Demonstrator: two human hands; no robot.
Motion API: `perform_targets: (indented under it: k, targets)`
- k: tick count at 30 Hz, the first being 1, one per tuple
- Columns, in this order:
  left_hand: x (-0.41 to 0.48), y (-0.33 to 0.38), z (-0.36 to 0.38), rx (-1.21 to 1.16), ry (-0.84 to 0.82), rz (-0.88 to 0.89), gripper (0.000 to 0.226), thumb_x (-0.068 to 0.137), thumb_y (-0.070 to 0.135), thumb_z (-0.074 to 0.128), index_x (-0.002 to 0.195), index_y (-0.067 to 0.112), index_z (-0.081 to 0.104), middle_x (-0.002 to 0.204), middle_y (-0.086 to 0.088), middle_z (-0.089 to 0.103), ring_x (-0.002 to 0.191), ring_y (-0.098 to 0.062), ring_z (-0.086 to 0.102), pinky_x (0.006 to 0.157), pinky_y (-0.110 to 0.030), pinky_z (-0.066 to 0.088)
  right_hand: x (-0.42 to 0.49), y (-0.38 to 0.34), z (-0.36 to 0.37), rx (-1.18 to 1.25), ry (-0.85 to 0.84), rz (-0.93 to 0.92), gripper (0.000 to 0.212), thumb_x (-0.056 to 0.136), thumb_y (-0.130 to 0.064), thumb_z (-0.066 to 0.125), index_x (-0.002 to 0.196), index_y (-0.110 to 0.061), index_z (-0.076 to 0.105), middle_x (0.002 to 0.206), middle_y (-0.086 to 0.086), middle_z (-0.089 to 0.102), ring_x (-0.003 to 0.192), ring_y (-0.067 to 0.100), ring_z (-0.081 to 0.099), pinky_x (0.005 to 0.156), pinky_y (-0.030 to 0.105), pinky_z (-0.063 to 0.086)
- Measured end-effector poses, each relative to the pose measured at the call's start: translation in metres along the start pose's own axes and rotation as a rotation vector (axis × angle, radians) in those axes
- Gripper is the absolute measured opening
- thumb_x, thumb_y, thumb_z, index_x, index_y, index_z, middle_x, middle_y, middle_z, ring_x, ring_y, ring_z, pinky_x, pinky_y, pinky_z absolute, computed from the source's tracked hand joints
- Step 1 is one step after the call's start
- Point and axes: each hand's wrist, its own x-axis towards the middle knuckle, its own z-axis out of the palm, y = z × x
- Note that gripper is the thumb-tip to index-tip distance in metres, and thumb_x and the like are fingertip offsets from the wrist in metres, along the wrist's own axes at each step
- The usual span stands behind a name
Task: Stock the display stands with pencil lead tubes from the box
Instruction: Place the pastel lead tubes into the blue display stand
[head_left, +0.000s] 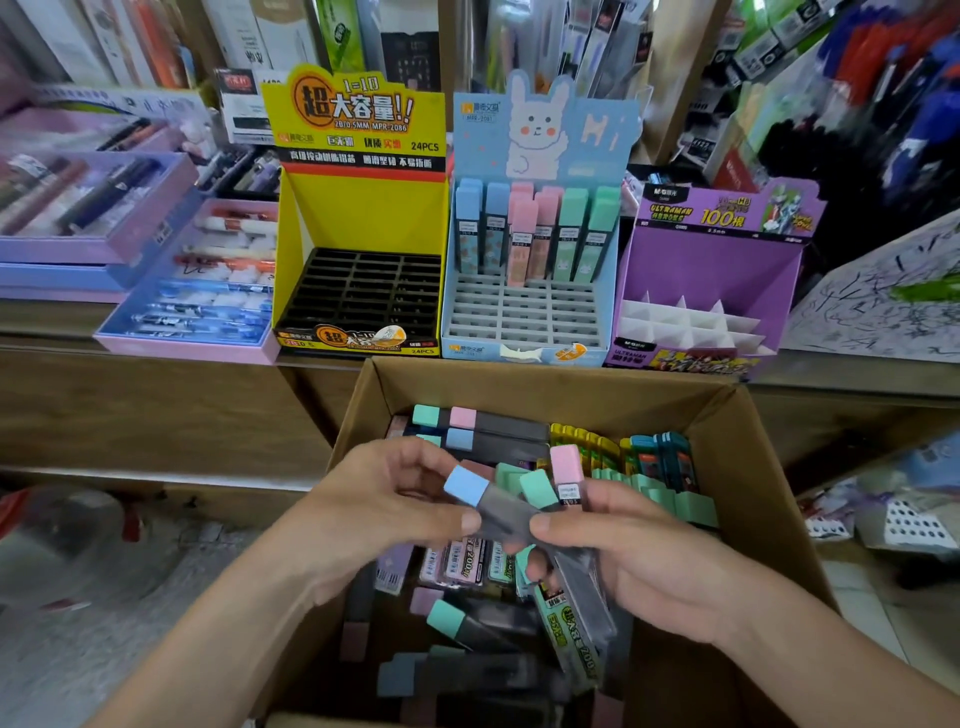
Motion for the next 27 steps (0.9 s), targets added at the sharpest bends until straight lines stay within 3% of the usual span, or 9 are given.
perform_targets:
  k: [3,6,9,12,15,19,23,27]
  targets:
    - [0.0,-0.005,-0.001,-0.244,0.102,-0.001,0.045,0.067,0.0,0.084,0.109,0.003,0.069,0.105,-0.02,0.076,0.092,-0.028,0.076,0.073,-0.028,0.062,0.0,0.001,-0.001,0.069,0.036,-0.023,0.051,0.085,-0.01,0.076,0.132,0.0,0.057,0.114,0.023,0.074,0.084,0.023,0.07,0.073,0.033,0.056]
    - [0.0,-0.007,0.004,-0.503,0.169,0.018,0.036,0.076,0.002,0.075,0.112,-0.001,0.07,0.11,-0.021,0.075,0.09,-0.024,0.074,0.073,-0.027,0.063,0.0,0.002,0.003,0.117,0.005,-0.027,0.041,0.089,-0.006,0.073,0.128,-0.003,0.062,0.117,0.022,0.073,0.088,0.025,0.07,0.074,0.032,0.058]
    - [0.003,-0.008,0.015,-0.477,0.213,0.027,0.016,0.093,0.012,0.064,0.101,0.007,0.077,0.102,-0.018,0.075,0.089,-0.025,0.066,0.075,-0.032,0.056,0.004,0.005,0.014,0.127,-0.024,-0.022,0.031,0.088,-0.006,0.074,0.119,-0.01,0.071,0.117,0.018,0.074,0.092,0.024,0.072,0.078,0.032,0.059]
    - [0.005,-0.007,0.023,-0.406,0.241,0.043,0.025,0.102,0.02,0.055,0.099,0.016,0.08,0.106,-0.016,0.076,0.094,-0.025,0.068,0.086,-0.042,0.054,0.008,0.006,0.023,0.146,-0.011,-0.031,0.034,0.087,-0.008,0.072,0.121,-0.011,0.072,0.12,0.017,0.074,0.096,0.025,0.072,0.079,0.035,0.061]
    - [0.004,-0.006,0.03,-0.314,0.202,0.052,0.029,0.104,0.032,0.05,0.097,0.027,0.078,0.1,-0.004,0.078,0.091,-0.017,0.074,0.078,-0.034,0.059,0.011,0.003,0.028,0.15,0.043,-0.04,0.029,0.089,-0.007,0.069,0.117,-0.011,0.074,0.125,0.024,0.069,0.104,0.031,0.068,0.09,0.045,0.059]
    - [0.004,-0.008,0.042,-0.428,0.183,0.051,0.029,0.105,0.035,0.049,0.105,0.021,0.075,0.105,-0.009,0.078,0.093,-0.019,0.077,0.074,-0.031,0.061,0.014,0.001,0.036,0.117,0.089,-0.093,0.031,0.083,-0.007,0.072,0.113,-0.012,0.076,0.117,0.019,0.074,0.109,0.031,0.07,0.101,0.05,0.053]
    - [0.006,-0.012,0.052,-0.398,0.182,0.059,0.016,0.1,0.032,0.061,0.11,0.03,0.073,0.111,-0.005,0.078,0.105,-0.023,0.074,0.091,-0.047,0.059,0.016,0.0,0.045,0.012,0.13,-0.177,0.03,0.092,0.002,0.068,0.118,-0.013,0.072,0.111,0.01,0.078,0.107,0.023,0.073,0.093,0.036,0.056]
    - [0.009,-0.013,0.054,-0.411,0.214,0.065,0.019,0.102,0.026,0.057,0.109,0.029,0.075,0.11,-0.004,0.078,0.104,-0.021,0.075,0.084,-0.037,0.061,0.015,-0.001,0.048,0.031,0.091,-0.183,0.027,0.098,-0.002,0.062,0.12,-0.013,0.072,0.114,0.008,0.077,0.109,0.02,0.073,0.094,0.034,0.057]
